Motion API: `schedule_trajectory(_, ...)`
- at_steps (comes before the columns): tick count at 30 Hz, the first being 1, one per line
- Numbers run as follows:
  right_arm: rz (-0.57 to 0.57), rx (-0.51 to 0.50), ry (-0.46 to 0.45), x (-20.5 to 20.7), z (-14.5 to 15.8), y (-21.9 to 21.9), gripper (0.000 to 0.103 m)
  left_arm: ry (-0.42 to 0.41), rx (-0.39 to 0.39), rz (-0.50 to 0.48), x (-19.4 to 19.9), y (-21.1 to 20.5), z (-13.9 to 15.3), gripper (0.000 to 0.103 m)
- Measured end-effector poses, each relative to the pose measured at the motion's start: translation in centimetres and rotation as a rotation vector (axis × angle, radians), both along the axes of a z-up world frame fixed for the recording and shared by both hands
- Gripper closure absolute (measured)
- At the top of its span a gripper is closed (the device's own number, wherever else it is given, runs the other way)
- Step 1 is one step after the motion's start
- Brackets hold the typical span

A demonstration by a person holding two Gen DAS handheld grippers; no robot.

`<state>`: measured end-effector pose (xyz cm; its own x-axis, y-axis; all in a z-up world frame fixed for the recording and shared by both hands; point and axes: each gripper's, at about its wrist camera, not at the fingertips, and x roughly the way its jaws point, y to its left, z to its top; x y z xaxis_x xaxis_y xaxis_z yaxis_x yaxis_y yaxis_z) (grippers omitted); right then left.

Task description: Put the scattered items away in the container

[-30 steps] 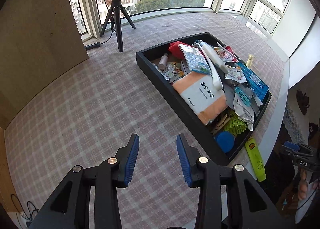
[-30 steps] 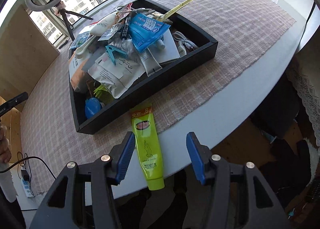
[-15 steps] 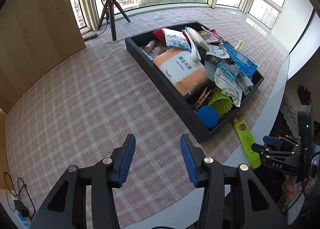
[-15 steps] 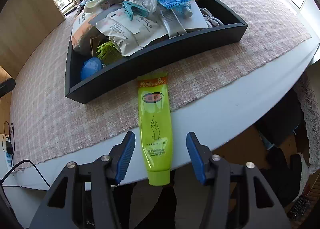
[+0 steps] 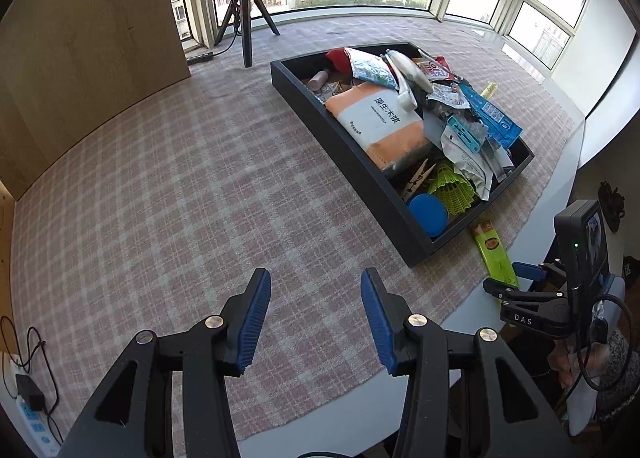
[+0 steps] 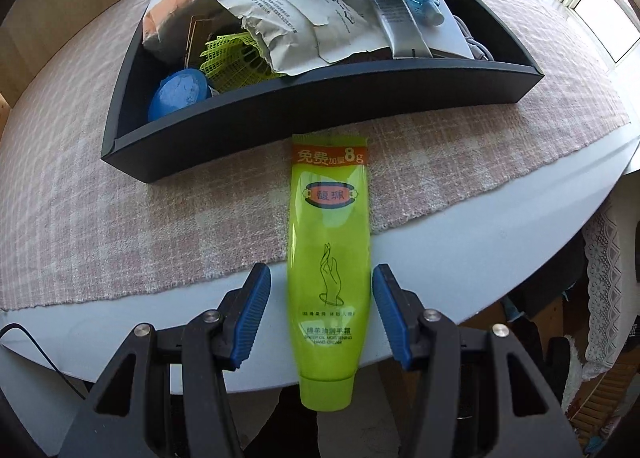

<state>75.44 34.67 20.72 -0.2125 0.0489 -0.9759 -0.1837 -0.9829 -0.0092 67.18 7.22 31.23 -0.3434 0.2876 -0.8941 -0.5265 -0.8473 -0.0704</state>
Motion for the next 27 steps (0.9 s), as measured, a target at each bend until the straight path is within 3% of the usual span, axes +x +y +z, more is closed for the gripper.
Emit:
schedule_trajectory(3, -0.003, -0.026, -0.002, -0.1, -0.1, 0.6, 0.061, -0.001, 0.005, 0.018, -0.2, -0.5, -0.1, 0.058)
schedule_trajectory(16, -0.045, -0.162, 0.015, 1.2, 1.6, 3.8, 0.062, -0.043, 0.0, 0.053, -1.0, -0.4, -1.8, 0.058)
schedule_trajectory(23, -0.097, -0.197, 0.093, 3.0, 6.2, 7.0, 0.062, -0.05, -0.012, 0.058, -2.2, 0.5, -2.1, 0.058)
schedule_trajectory(27, -0.073, -0.185, 0.162, 1.1, 10.3, 9.0, 0.062, -0.052, -0.01, 0.075, -3.0, 0.7, -2.0, 0.058)
